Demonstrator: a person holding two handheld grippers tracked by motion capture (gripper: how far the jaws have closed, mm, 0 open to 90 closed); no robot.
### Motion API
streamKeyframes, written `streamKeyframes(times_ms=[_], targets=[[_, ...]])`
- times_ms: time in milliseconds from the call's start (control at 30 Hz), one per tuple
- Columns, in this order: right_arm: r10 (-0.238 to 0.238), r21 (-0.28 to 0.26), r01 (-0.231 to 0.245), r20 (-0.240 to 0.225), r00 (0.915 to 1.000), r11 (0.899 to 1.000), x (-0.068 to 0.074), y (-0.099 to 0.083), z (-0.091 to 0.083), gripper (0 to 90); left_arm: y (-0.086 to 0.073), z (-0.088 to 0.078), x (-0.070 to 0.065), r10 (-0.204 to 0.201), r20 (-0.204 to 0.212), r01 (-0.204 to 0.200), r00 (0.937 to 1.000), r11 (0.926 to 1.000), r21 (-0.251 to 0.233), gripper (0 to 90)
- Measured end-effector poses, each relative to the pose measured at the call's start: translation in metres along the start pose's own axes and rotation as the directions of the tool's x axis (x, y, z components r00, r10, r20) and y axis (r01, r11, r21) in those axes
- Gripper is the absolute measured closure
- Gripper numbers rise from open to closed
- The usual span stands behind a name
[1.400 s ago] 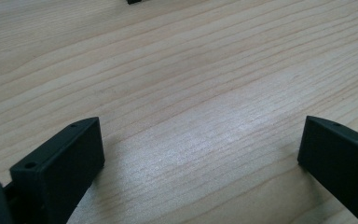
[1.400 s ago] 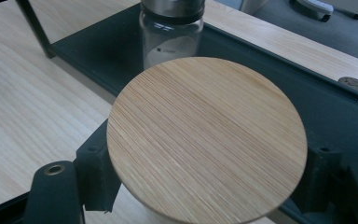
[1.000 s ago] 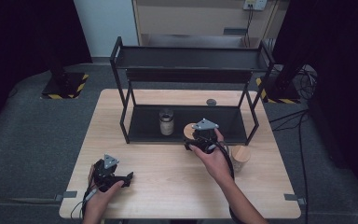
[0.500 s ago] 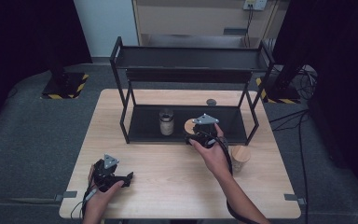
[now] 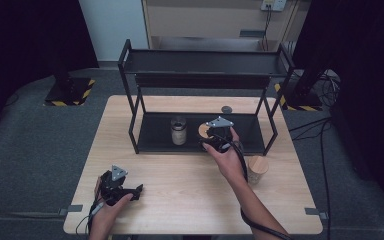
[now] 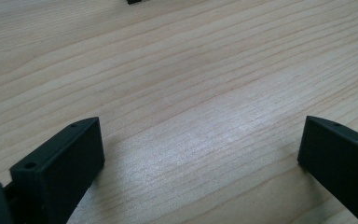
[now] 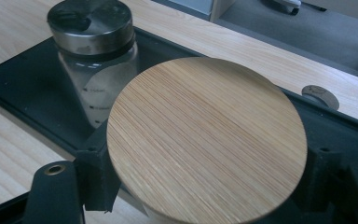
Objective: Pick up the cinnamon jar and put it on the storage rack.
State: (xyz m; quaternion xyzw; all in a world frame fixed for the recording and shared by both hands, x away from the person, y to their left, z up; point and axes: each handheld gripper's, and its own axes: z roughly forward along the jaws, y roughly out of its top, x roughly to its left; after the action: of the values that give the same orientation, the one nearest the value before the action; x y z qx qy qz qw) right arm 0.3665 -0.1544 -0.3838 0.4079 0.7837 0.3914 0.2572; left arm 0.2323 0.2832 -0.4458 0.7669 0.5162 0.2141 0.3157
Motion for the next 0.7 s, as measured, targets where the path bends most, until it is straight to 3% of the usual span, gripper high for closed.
streamKeyframes(times_ms=[700], targets=[[0.013, 0.007, -0.013, 0.031, 0.9994, 1.000, -0.006, 0.010, 0.017, 25.6, 0.000, 0.000, 0.000, 0.001, 0.001, -0.001, 1.0000, 1.0000, 0.000, 0.0]])
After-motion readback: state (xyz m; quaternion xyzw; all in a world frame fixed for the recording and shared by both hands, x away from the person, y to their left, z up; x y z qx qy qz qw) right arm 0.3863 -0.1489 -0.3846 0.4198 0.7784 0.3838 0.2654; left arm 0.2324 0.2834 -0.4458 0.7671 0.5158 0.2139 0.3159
